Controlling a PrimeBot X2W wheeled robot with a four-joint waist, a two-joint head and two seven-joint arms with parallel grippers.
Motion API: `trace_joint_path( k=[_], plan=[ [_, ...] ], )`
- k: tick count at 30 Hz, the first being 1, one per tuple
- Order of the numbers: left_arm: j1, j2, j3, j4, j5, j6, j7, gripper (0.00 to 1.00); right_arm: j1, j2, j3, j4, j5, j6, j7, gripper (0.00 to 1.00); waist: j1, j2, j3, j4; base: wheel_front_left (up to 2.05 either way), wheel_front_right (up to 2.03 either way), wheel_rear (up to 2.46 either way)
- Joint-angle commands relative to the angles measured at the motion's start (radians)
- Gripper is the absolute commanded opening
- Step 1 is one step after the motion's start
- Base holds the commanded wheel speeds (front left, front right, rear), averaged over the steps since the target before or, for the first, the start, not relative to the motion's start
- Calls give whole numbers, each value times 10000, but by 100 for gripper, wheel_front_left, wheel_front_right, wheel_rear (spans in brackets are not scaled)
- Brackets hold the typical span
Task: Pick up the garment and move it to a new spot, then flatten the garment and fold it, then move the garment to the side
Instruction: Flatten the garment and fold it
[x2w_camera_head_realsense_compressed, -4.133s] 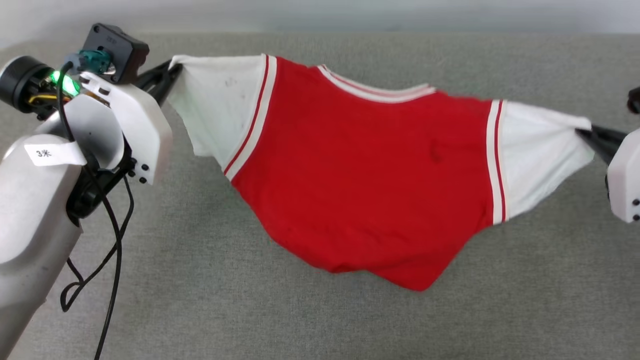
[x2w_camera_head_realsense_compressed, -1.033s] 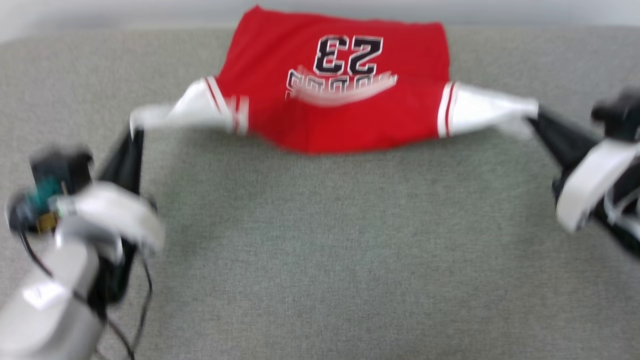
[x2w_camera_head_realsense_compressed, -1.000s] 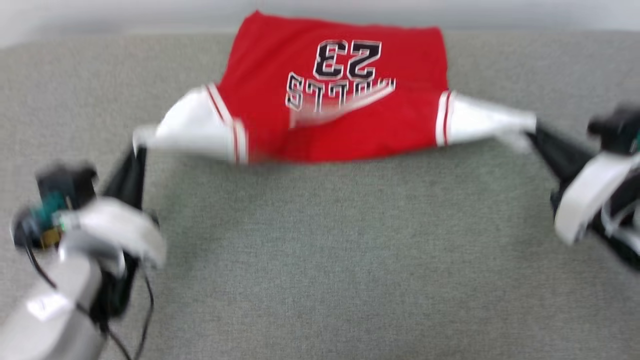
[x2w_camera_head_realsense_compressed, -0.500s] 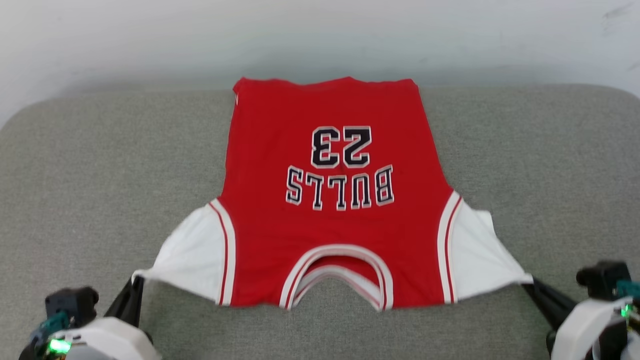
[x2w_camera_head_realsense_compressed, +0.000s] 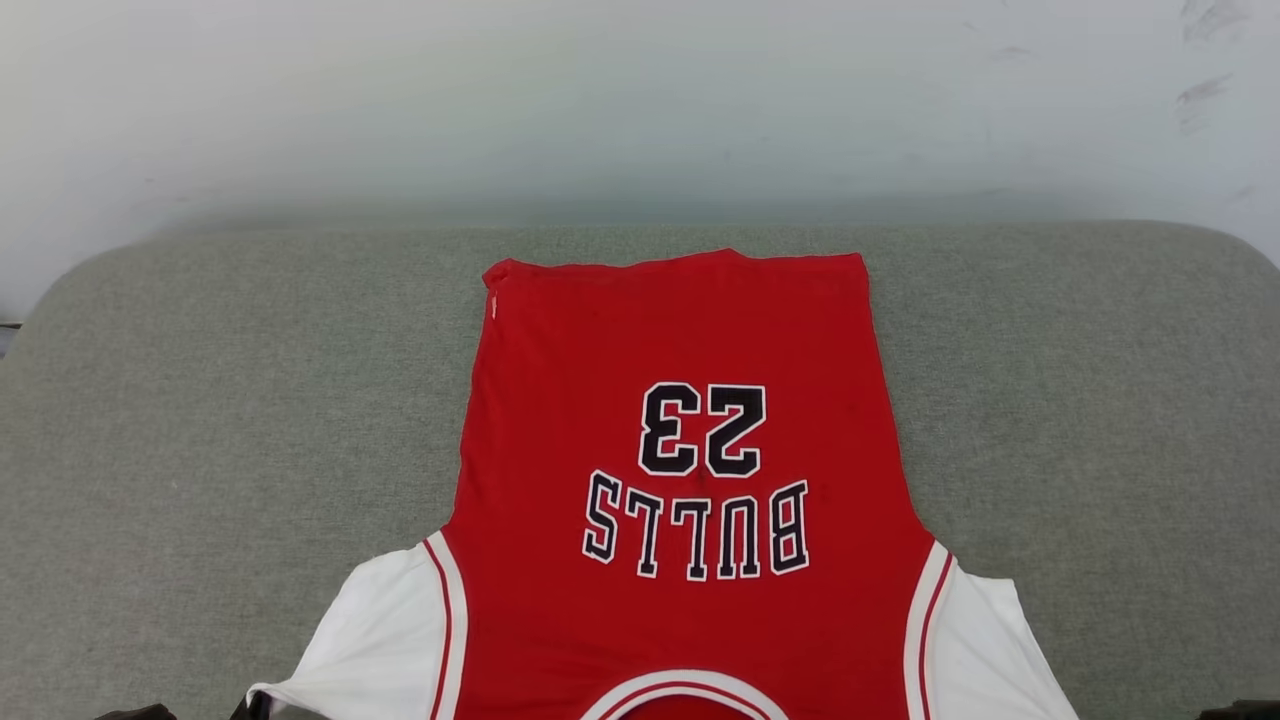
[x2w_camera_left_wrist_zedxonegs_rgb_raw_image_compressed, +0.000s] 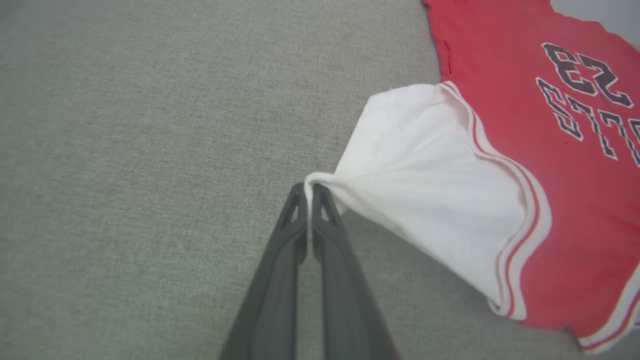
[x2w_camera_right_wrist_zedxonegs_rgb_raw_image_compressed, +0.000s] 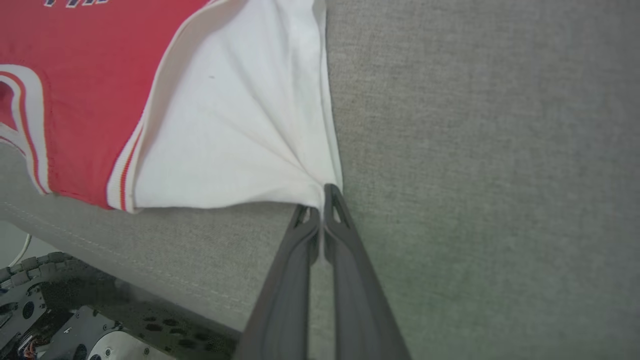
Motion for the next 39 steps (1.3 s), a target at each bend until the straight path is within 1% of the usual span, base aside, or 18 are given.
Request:
trace_joint_path(
  k=[1, 5, 6, 7, 12, 17, 21, 24, 26, 30, 34, 35, 36, 39],
  plan=[
    [88, -30, -4, 32, 36, 40, -87, 0, 333, 75, -346, -165, -125, -19, 179, 0, 2, 0, -25, 47, 0, 0, 0],
    [-256, -147, -106, -6, 159, -24, -118, 0, 544, 422, -955, -569, -375, -18, 468, 0, 2, 0, 19, 103, 0, 0, 0],
    [-321, -187, -131, -11, 199, -39, -125, 0, 541, 520, -1131, -659, -454, -18, 526, 38, 2, 0, 32, 113, 0, 0, 0],
    [-382, -230, -167, -17, 231, -63, -131, 0, 523, 595, -1316, -749, -515, -18, 584, 100, 2, 0, 47, 122, 0, 0, 0],
    [-738, -394, -253, -109, 445, -66, -225, 0, 364, 748, -2364, -1548, -1006, -16, 715, 100, 2, 0, 212, 206, 0, 0, 0],
    [-1119, -538, -287, -330, 743, -15, -319, 0, -73, 616, -3870, -2974, -1282, -16, 1057, 100, 2, 0, 590, 411, 0, 0, 0],
    [-1483, -719, -288, -562, 998, 25, -396, 0, -1065, 296, -4899, -3932, -1513, -16, 1545, 100, 2, 0, 1088, 670, 0, 0, 0],
    [-1861, -868, -287, -751, 1225, 47, -445, 0, -2289, 107, -5167, -4360, -1356, -13, 2146, 100, 2, 0, 1621, 965, 0, 0, 0],
    [-2179, -1063, -368, -861, 1400, -9, -458, 0, -3186, -240, -5035, -4473, -1457, -15, 2672, 100, 2, 0, 1996, 1234, 0, 0, 0],
    [-2732, -1445, -443, -973, 1724, -102, -491, 0, -5190, -759, -4574, -4302, -1169, -16, 3845, 100, 2, 0, 2734, 1734, 0, 0, 0],
    [-3216, -1941, -495, -991, 2062, -212, -523, 0, -7080, -1354, -3671, -3660, -1167, -16, 5305, 100, 2, 0, 3438, 2223, 0, 0, 0],
    [-3329, -2057, -497, -988, 2160, -252, -530, 0, -7476, -1448, -3408, -3452, -1051, -16, 5758, 100, 2, 0, 3616, 2339, 0, 0, 0],
    [-3329, -2057, -497, -988, 2160, -252, -530, 0, -7476, -1448, -3408, -3452, -1051, -16, 5758, 100, 2, 0, 3616, 2339, 0, 0, 0],
    [-3647, -2457, -440, -1022, 2439, -373, -542, 0, -8799, -1658, -2769, -2789, -854, -16, 6998, 100, 2, 0, 4092, 2653, 0, 0, 0]
  ],
)
